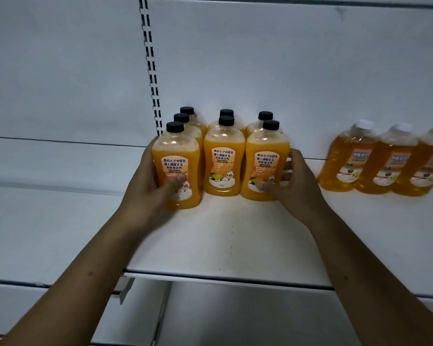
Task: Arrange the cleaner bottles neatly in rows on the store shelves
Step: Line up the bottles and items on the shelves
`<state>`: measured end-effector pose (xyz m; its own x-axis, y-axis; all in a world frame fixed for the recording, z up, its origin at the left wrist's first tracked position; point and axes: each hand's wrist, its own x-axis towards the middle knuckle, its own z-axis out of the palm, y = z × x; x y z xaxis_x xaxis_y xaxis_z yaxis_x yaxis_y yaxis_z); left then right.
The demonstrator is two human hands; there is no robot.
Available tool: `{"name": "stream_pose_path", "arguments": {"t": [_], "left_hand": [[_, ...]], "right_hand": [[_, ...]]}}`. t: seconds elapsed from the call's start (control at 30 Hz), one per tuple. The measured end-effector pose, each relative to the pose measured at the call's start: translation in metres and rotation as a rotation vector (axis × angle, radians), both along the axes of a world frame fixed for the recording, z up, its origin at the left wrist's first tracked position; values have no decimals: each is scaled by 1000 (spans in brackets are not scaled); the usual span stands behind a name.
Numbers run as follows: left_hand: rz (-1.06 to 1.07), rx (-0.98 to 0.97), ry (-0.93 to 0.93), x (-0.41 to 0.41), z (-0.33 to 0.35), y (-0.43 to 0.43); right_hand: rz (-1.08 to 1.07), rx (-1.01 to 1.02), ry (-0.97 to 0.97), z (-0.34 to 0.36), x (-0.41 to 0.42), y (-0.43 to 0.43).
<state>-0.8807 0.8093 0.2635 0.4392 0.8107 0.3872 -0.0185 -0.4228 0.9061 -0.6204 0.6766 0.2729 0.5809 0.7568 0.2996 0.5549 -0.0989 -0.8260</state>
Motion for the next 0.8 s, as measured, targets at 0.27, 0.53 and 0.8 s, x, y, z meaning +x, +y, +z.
{"name": "stream_pose_path", "arguments": {"t": [0.27,0.53,0.8], "left_hand": [[-1,-6,43,-2,-4,5],[58,-9,126,-3,-3,-1],[347,483,340,-29,11,-46]], "right_hand": [[-27,-6,-18,0,0,8],[-37,22,5,-4,0,2],[-134,40,-376,12,-12,-50]]}}
